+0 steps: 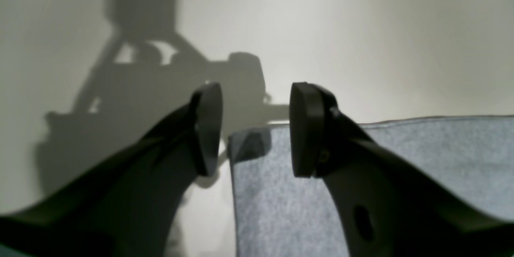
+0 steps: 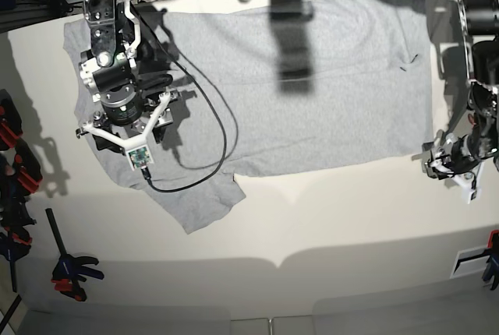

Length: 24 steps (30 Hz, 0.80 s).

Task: Fold the T-shirt properly
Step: 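Move the left gripper down to the shirt's hem edge, then slide the right gripper to the shirt's hem corner and pinch it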

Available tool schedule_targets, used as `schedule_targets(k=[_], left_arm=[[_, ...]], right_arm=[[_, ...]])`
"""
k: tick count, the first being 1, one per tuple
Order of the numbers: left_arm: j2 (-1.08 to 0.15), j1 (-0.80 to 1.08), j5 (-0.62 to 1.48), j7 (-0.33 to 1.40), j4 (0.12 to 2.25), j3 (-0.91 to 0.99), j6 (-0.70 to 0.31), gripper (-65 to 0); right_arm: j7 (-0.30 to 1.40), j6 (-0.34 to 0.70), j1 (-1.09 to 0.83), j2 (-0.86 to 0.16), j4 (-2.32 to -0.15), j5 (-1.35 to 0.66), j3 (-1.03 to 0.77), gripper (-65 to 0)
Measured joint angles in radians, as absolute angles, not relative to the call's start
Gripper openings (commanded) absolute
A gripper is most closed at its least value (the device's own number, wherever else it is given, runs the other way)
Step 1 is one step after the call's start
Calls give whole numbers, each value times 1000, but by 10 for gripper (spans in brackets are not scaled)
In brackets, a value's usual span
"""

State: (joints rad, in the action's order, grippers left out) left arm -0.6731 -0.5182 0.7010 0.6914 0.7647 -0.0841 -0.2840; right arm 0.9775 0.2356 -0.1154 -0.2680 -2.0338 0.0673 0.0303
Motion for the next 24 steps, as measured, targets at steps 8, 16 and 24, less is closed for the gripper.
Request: schedule_targets(k=[8, 16, 24], left_arm=[[-667, -546, 704, 613, 554, -84, -301, -396], [-670, -534, 813, 620, 479, -79, -314, -396], [-635, -491, 873, 682, 489, -72, -440, -396]], right_arm=[[978, 236, -117, -266, -2034, 6, 30, -277], [985, 236, -117, -268, -2034, -28, 30, -277], [985, 236, -117, -268, -2034, -28, 30, -277]])
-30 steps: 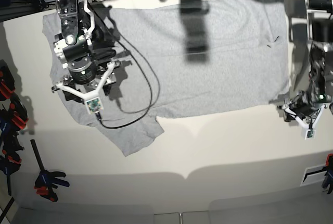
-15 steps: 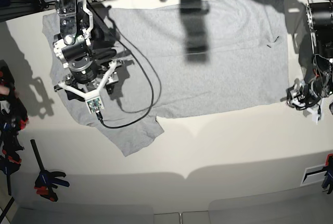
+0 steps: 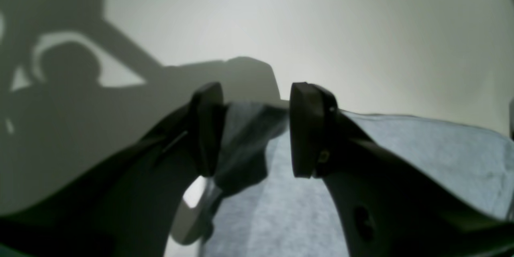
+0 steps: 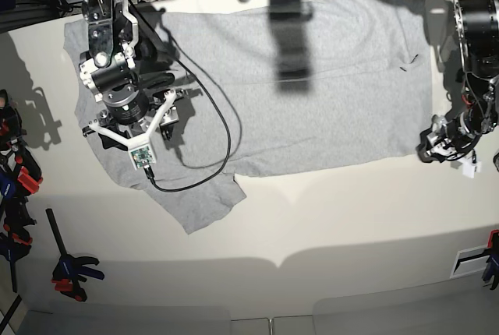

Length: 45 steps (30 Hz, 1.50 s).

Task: Fold the T-shirt properly
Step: 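Slide the right gripper to the shirt's hem corner and pinch it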

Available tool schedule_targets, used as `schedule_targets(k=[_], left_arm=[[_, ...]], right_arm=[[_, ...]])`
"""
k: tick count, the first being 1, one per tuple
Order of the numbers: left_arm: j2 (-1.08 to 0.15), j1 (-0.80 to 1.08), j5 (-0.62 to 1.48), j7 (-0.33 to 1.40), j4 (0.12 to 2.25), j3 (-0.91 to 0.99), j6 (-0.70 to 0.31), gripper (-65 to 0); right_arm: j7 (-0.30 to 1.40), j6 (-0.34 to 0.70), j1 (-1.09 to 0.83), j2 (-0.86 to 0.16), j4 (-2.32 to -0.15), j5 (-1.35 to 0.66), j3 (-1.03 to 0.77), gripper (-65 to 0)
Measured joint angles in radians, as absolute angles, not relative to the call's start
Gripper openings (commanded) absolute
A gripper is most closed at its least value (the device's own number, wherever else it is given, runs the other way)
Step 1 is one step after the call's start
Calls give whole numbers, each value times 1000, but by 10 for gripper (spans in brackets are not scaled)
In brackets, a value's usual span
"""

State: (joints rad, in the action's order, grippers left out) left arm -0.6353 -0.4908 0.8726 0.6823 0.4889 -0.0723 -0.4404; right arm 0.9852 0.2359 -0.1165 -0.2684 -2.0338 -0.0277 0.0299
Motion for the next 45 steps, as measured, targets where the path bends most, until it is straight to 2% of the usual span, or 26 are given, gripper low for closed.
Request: schedule_targets(k=[7, 9, 12, 13, 18, 22, 29, 36, 39, 45], left_arm=[[-635, -488, 879, 717, 492, -72, -462, -410], [-635, -488, 848, 715, 492, -72, -466, -475], [-635, -488, 804, 707, 492, -72, -466, -631], [-634, -488, 788, 698, 492, -72, -466, -650], [-634, -488, 778, 688, 492, -72, -469, -650], [-631, -488, 792, 691, 493, -72, -469, -650], [-625, -484, 809, 706, 511, -72, -469, -650], [-621, -477, 793, 722, 554, -73, -467, -650], [-620, -476, 786, 754, 580, -73, -459, -650], [-617, -474, 780, 764, 598, -73, -457, -650]], right_arm=[[985, 236, -117, -268, -2034, -28, 30, -277], [985, 236, -117, -268, -2034, -28, 30, -277], [984, 236, -117, -268, -2034, -28, 30, -277], [973, 236, -117, -268, -2034, -28, 30, -277], [894, 236, -104, -268, -2033, -27, 30, -277], [884, 237, 2, -267, -1950, -29, 30, -277], [873, 245, 315, -266, -1554, -99, 30, -277], [825, 350, 648, -245, -1025, -156, 29, -277], [752, 400, 734, -223, -783, -152, 29, -277], [554, 405, 831, -181, -437, -14, 29, -277]])
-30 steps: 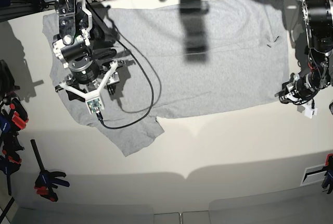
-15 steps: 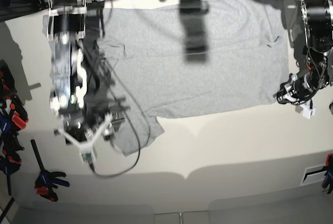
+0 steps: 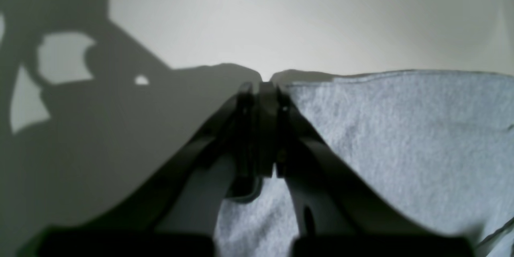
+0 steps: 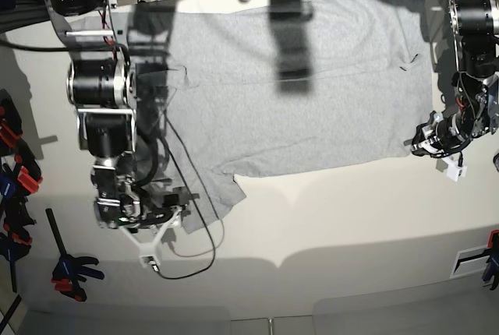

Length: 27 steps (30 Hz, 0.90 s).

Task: Fold the T-shirt properly
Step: 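Slide the right gripper to the shirt's hem corner and pinch it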

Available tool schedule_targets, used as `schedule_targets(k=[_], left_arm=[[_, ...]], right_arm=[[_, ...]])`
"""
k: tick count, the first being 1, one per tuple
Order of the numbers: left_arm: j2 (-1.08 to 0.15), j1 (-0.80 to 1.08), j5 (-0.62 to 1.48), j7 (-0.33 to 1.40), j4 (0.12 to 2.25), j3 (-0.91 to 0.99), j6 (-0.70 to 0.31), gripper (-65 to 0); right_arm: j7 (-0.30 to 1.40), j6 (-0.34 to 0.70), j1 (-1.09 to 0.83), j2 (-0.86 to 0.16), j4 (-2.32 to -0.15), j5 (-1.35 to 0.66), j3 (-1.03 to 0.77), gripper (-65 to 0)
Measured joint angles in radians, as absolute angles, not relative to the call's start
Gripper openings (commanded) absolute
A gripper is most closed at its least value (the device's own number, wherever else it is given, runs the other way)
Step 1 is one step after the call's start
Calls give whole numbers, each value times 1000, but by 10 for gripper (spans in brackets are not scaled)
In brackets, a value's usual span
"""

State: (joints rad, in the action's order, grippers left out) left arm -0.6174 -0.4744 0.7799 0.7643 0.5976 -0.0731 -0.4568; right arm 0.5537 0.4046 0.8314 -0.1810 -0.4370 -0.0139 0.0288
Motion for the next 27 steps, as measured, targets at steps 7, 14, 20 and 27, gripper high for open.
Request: schedule_targets(k=[7, 14, 20, 27], left_arm=[[-618, -474, 781, 764, 598, -74, -457, -650], [-617, -474, 781, 764, 598, -74, -457, -650], [-617, -474, 781, 764, 598, -74, -457, -650], [-617, -474, 781, 759, 598, -75, -457, -650]], right_arm=[[513, 375, 793, -184, -382, 79, 28, -278], [432, 383, 723, -203, -402, 58, 24, -278], [423, 427, 711, -208, -402, 57, 24, -361], [437, 448, 721, -210, -402, 22, 24, -650]])
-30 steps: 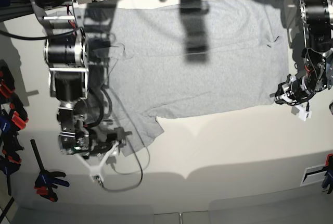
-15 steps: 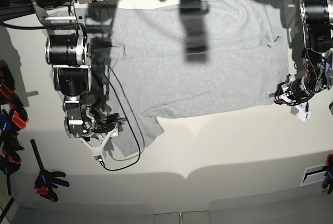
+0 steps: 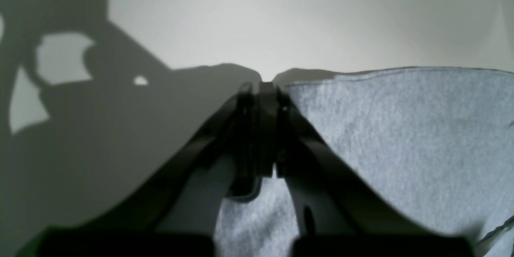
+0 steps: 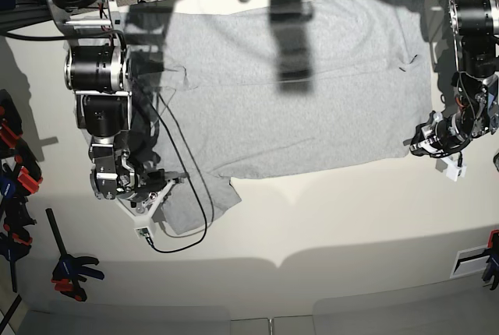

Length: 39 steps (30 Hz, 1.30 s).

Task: Fold the T-shirt properly
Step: 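Slide the right gripper to the shirt's hem corner and pinch it, then fold the hem edge over toward the collar with both grippers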

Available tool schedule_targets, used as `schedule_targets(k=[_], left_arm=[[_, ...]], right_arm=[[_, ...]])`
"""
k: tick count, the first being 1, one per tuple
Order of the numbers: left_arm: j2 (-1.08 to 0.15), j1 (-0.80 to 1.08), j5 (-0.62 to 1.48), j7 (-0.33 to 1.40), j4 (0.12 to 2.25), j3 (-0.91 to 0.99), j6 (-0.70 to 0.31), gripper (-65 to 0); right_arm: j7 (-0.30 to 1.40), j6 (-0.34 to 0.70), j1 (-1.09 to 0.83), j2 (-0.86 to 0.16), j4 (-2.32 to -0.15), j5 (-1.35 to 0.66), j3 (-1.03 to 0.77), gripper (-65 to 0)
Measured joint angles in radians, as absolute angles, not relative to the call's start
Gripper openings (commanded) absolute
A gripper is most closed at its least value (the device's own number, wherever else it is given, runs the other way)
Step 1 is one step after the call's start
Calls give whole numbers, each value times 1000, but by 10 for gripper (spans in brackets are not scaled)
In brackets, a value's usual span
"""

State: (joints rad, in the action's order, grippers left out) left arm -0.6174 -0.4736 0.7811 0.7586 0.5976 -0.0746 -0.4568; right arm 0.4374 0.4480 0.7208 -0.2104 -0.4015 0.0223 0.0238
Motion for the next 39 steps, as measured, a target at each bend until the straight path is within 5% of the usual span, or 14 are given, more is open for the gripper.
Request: schedule_targets(k=[39], left_arm=[[-618, -567, 747, 733, 640, -81, -461, -650]], right_arm=[[640, 453, 884, -205, -508, 52, 26, -650]])
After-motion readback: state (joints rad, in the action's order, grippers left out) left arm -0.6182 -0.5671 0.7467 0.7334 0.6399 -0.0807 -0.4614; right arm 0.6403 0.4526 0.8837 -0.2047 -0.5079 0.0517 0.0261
